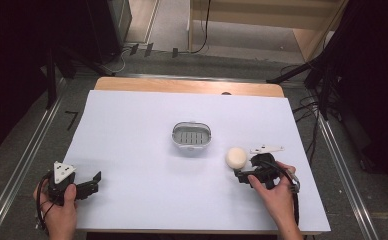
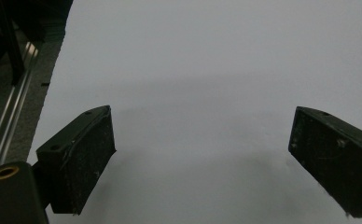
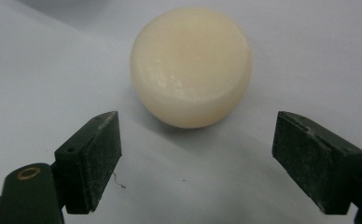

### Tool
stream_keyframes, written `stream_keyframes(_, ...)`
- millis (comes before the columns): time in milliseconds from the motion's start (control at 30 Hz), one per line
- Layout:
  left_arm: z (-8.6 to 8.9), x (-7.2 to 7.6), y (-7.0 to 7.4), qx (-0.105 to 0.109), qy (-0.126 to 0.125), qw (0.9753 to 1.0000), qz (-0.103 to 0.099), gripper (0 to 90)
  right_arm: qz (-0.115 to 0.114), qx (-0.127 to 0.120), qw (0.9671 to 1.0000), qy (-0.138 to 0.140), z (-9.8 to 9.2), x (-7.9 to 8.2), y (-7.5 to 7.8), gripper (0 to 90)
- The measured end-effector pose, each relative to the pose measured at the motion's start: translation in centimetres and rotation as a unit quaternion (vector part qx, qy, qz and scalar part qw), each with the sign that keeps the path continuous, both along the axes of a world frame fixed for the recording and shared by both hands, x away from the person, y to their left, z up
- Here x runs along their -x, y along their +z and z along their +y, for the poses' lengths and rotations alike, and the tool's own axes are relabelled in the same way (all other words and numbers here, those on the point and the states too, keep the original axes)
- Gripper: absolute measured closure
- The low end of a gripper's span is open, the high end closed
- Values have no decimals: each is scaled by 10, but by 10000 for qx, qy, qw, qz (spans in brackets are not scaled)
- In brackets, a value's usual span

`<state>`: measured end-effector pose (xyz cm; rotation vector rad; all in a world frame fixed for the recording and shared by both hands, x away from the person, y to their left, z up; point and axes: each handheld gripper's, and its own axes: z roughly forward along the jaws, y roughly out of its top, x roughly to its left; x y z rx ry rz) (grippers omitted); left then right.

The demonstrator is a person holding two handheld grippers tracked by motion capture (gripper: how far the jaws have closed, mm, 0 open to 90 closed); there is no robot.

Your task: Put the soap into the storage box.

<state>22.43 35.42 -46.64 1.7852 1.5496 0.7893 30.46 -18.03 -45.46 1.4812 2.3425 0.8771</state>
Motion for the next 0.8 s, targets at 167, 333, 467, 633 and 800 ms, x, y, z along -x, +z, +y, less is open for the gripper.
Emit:
stream_keyframes(167,0,1,0,-2,-31,10000,-34,77,27,54,10000,-32,7,-6,0,157)
stream_keyframes(333,0,1,0,14,-15,10000,-38,77,72,121,9999,-95,13,-12,0,145)
stream_keyframes(467,0,1,0,0,-22,10000,-38,77,55,293,9995,-135,18,-15,-1,157)
stream_keyframes(633,-1,0,0,-18,-18,10000,-28,77,51,363,9992,-149,24,-18,-1,183)
stream_keyframes(800,-1,0,0,-29,-24,10000,-9,77,64,346,9992,-190,26,-21,-2,211)
